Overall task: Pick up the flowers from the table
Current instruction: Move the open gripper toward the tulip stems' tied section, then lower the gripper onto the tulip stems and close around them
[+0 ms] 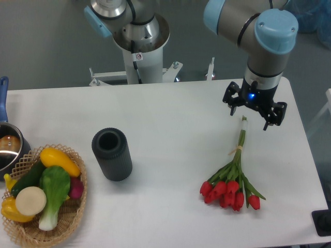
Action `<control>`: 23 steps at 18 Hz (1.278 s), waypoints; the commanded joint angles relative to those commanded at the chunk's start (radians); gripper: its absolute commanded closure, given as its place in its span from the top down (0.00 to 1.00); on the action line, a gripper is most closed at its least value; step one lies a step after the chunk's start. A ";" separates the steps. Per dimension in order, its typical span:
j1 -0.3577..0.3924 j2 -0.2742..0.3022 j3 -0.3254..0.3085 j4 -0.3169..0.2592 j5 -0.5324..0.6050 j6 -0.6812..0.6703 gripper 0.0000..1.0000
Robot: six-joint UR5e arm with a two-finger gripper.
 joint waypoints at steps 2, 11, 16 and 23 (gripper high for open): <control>0.006 0.002 -0.002 -0.005 -0.002 0.000 1.00; 0.005 0.000 -0.032 -0.003 -0.011 -0.049 1.00; 0.005 0.002 -0.113 0.056 -0.084 -0.101 1.00; 0.003 -0.018 -0.146 0.118 -0.080 -0.133 1.00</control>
